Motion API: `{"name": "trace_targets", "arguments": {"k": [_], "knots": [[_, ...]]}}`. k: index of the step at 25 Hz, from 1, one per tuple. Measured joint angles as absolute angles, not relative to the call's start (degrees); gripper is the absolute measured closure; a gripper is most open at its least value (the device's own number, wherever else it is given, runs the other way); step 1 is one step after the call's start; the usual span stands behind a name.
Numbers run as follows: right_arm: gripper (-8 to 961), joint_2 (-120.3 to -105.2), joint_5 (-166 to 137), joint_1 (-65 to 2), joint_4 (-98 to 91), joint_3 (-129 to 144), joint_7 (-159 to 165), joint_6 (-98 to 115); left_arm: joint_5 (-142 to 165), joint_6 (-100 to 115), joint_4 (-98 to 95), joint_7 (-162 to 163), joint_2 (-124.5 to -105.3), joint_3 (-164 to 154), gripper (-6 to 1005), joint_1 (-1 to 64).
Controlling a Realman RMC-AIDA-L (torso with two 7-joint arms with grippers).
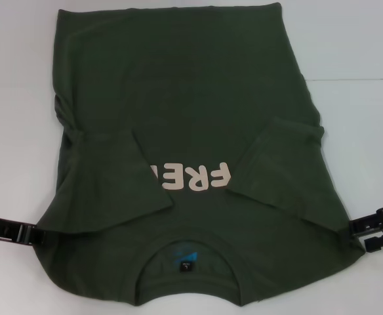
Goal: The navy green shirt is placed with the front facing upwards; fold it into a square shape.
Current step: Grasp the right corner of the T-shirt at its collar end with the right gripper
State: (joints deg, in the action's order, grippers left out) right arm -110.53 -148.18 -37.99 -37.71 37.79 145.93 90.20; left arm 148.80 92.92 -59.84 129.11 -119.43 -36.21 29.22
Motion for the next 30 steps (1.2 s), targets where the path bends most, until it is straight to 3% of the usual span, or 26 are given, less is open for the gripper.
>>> {"name": "trace_targets", "arguments": {"k": [30], "knots": [[133,-112.12,-145.3,-37.8,-36.3,37.1,144.5,88.8,148.8,92.7,-58.5,129.0,-118.91,-36.2,972,30.1]]}}
